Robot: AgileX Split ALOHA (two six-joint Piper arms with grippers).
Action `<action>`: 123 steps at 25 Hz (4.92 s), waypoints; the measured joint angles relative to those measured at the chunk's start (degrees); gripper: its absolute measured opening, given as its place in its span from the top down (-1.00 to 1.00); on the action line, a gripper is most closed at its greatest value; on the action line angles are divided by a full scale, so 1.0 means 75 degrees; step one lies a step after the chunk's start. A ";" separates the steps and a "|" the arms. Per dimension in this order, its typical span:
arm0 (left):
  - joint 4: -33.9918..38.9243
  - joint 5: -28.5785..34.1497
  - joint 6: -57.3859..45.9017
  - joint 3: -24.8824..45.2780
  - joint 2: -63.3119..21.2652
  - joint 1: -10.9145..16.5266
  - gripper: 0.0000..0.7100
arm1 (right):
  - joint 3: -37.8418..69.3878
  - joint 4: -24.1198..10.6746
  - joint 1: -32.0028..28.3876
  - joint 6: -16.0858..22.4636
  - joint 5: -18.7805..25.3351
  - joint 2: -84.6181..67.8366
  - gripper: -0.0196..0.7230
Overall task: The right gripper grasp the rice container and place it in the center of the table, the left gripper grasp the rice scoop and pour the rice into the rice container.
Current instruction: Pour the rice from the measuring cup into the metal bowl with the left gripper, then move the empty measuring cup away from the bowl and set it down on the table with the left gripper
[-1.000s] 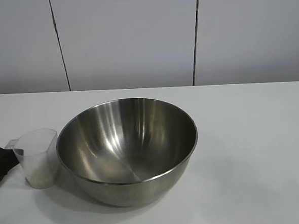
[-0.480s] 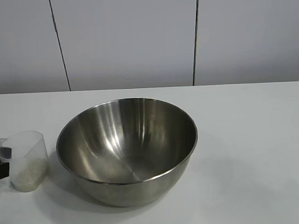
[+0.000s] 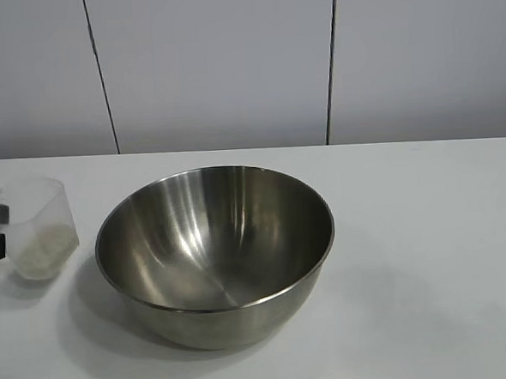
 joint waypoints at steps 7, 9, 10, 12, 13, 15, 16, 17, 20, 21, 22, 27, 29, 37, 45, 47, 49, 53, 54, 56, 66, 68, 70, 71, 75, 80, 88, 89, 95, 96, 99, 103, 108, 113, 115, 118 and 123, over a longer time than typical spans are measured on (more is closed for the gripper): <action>-0.0297 0.1088 0.1469 -0.0251 -0.2273 -0.1257 0.98 | 0.0000 0.0000 0.0000 0.0000 0.0000 0.0000 -0.24; -0.0710 0.2182 0.2008 -0.0544 -0.2835 -0.1937 0.98 | 0.0000 0.0000 0.0000 0.0000 0.0000 0.0000 -0.24; -0.0908 0.2756 0.2342 -0.0735 -0.3077 -0.2220 0.98 | 0.0000 0.0000 0.0000 0.0000 0.0000 0.0000 -0.24; -0.1307 0.3706 0.3135 -0.1128 -0.3377 -0.2893 0.98 | 0.0000 0.0000 0.0000 0.0000 0.0000 0.0000 -0.24; -0.1555 0.4128 0.3541 -0.1351 -0.3455 -0.3233 0.98 | 0.0000 0.0000 0.0000 0.0000 0.0000 0.0000 -0.24; -0.2112 0.4743 0.4751 -0.1746 -0.3474 -0.3852 0.98 | 0.0000 0.0000 0.0000 0.0000 0.0000 0.0000 -0.24; -0.2481 0.4961 0.5360 -0.1875 -0.3474 -0.4187 0.98 | 0.0000 0.0000 0.0000 0.0000 0.0000 0.0000 -0.24; -0.2871 0.5094 0.6155 -0.2004 -0.3474 -0.4454 0.98 | 0.0000 0.0000 0.0000 0.0000 0.0000 0.0000 -0.24; -0.3942 0.5073 0.8769 -0.2288 -0.3427 -0.5271 0.98 | 0.0000 0.0000 0.0000 0.0000 0.0000 0.0000 -0.24; -0.4262 0.4926 0.9774 -0.2361 -0.3344 -0.5432 0.98 | 0.0000 0.0000 0.0000 0.0000 0.0000 0.0000 -0.24; -0.4486 0.4776 1.0765 -0.2425 -0.3221 -0.5582 0.98 | 0.0000 0.0000 0.0000 0.0000 0.0000 0.0000 -0.24; -0.5133 0.3909 1.4420 -0.2547 -0.2348 -0.5853 0.98 | 0.0000 0.0000 0.0000 0.0000 0.0000 0.0000 -0.24; -0.5170 0.3615 1.5557 -0.2577 -0.1995 -0.5879 0.98 | 0.0000 0.0000 0.0000 0.0000 0.0000 0.0000 -0.24; -0.5219 0.3024 1.8790 -0.2659 -0.1478 -0.5903 0.98 | 0.0000 0.0000 0.0000 0.0000 0.0000 0.0000 -0.24; -0.5314 0.2820 1.9506 -0.2854 -0.1478 -0.5903 0.98 | 0.0000 0.0000 0.0000 0.0000 0.0000 0.0000 -0.24; -0.5491 0.2911 1.9544 -0.2854 -0.1478 -0.5903 0.98 | 0.0000 0.0000 0.0000 0.0000 0.0000 0.0000 -0.24; -0.5720 0.3032 1.9550 -0.2854 -0.1478 -0.5903 0.98 | 0.0000 0.0000 0.0000 0.0000 0.0000 0.0000 -0.24; -0.5860 0.3054 1.9202 -0.2854 -0.1478 -0.5903 0.98 | 0.0000 0.0000 0.0000 0.0000 -0.0002 0.0000 -0.24; -0.5860 0.3054 1.8895 -0.2854 -0.1478 -0.5903 0.98 | 0.0000 0.0000 0.0000 0.0000 -0.0002 0.0000 -0.24; -0.5867 0.3039 1.8002 -0.2854 -0.1478 -0.5903 0.98 | 0.0000 0.0000 0.0000 0.0000 -0.0002 0.0000 -0.24; -0.5898 0.2478 0.9775 -0.2860 -0.1779 -0.5347 0.98 | 0.0000 0.0000 0.0000 0.0000 -0.0002 0.0000 -0.24; -0.5890 0.2536 0.8265 -0.2860 -0.2081 -0.4952 0.98 | 0.0000 0.0000 0.0000 0.0000 -0.0002 0.0000 -0.24; -0.5774 0.2673 0.6974 -0.2860 -0.2393 -0.4399 0.98 | 0.0000 0.0000 0.0000 0.0000 -0.0002 0.0000 -0.24; -0.5619 0.2839 0.6268 -0.2860 -0.2559 -0.4128 0.98 | 0.0000 0.0000 0.0000 0.0000 -0.0002 0.0000 -0.24; -0.4367 0.3972 0.3113 -0.2860 -0.2998 -0.2736 0.98 | 0.0000 0.0000 0.0000 0.0000 -0.0002 0.0000 -0.24; -0.1327 0.4690 -0.1084 -0.2647 -0.3016 -0.1289 0.98 | 0.0000 0.0000 0.0000 0.0000 -0.0002 0.0000 -0.24; 0.0419 0.3362 -0.2582 -0.1086 -0.3016 0.0353 0.98 | 0.0000 0.0000 0.0000 0.0000 -0.0002 0.0000 -0.24; 0.0438 0.3159 -0.2452 -0.0883 -0.3016 0.0496 0.98 | 0.0000 0.0000 0.0000 0.0000 -0.0002 0.0000 -0.24; 0.0594 0.2675 -0.1512 -0.0257 -0.2921 0.0906 0.98 | 0.0000 0.0000 0.0000 0.0000 -0.0002 0.0000 -0.24; 0.0634 0.2572 -0.1431 -0.0257 -0.2781 0.0906 0.98 | 0.0000 0.0000 0.0000 0.0000 -0.0002 0.0000 -0.24; 0.0692 0.2180 -0.1368 -0.0257 -0.2120 0.0906 0.98 | 0.0000 0.0000 0.0000 0.0000 -0.0002 0.0000 -0.24; 0.0652 0.1340 -0.1212 -0.0257 -0.1113 0.0906 0.98 | 0.0000 0.0000 0.0000 0.0000 -0.0002 0.0000 -0.24; 0.0616 0.0340 -0.1002 -0.0265 -0.0025 0.0906 0.98 | 0.0000 0.0000 0.0000 0.0000 -0.0002 0.0000 -0.24; 0.0584 0.0124 -0.0525 -0.0265 0.0739 0.0906 0.98 | 0.0000 0.0000 0.0000 0.0000 -0.0003 0.0000 -0.24; 0.0576 0.0118 -0.0265 -0.0265 0.0988 0.0906 0.98 | 0.0000 0.0000 0.0000 0.0000 -0.0003 0.0000 -0.24; 0.0576 0.0111 0.0064 -0.0265 0.1263 0.0906 0.98 | 0.0000 0.0000 0.0000 0.0000 -0.0003 0.0000 -0.24; 0.0586 0.0059 0.0654 -0.0304 0.1626 0.0906 0.98 | 0.0000 0.0000 0.0000 0.0000 -0.0003 0.0000 -0.24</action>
